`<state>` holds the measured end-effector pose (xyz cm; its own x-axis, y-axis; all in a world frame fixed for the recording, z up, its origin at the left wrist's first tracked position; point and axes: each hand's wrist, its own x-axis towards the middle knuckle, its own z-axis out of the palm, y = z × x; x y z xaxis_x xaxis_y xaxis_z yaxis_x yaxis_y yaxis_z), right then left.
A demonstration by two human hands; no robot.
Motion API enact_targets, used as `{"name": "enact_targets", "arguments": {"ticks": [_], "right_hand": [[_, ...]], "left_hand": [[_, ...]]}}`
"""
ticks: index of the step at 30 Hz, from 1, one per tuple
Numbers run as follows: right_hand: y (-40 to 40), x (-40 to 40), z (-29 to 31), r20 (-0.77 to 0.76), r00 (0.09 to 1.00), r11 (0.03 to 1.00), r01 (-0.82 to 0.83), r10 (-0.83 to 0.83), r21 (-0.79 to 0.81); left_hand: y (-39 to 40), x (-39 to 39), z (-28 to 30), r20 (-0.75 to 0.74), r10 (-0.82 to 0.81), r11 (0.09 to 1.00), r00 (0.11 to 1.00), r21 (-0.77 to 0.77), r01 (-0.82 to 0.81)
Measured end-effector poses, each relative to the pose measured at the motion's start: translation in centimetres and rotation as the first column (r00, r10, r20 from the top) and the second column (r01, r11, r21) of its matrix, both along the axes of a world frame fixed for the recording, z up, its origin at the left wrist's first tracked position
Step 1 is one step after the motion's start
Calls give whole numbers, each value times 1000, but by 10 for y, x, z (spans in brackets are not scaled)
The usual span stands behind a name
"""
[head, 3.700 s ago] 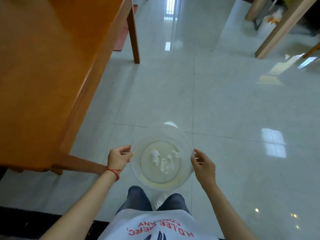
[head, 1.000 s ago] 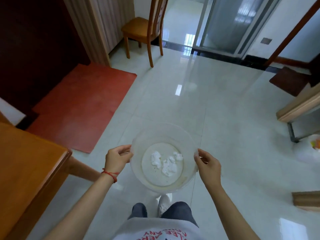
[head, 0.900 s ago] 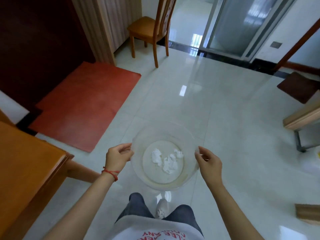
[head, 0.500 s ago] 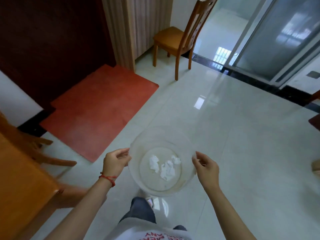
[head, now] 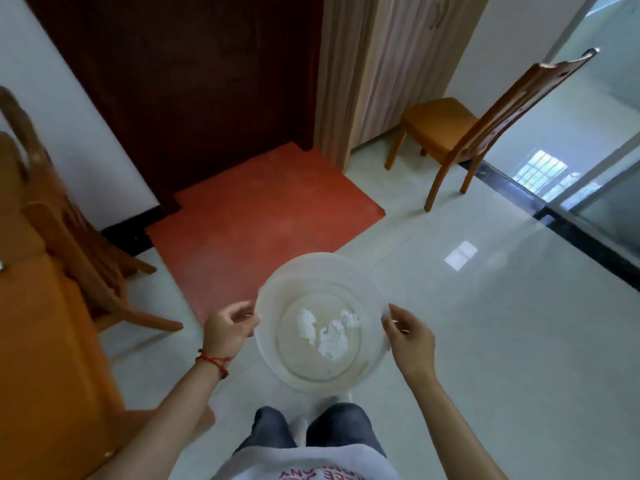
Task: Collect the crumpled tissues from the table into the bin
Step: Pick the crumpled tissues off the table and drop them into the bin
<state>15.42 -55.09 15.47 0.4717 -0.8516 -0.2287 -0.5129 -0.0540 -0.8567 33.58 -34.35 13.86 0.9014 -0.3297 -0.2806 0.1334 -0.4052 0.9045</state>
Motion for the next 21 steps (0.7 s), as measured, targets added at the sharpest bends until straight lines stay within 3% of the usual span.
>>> {"name": "enact_targets", "arguments": {"ticks": [7, 12, 21], "right_hand": [[-38, 102, -2, -45, 951, 952, -306, 307, 15], [-61, 171, -1, -46, 862, 864, -502, 504, 47], [-68, 274, -1, -49, 602, 603, -798, 797, 14]], "left_hand": [[9, 43, -2, -70, 237, 971, 969, 3, -237], [6, 53, 4, -36, 457, 889, 889, 36, -456], [-3, 52, 6, -6, 723, 690, 691, 55, -721]]}}
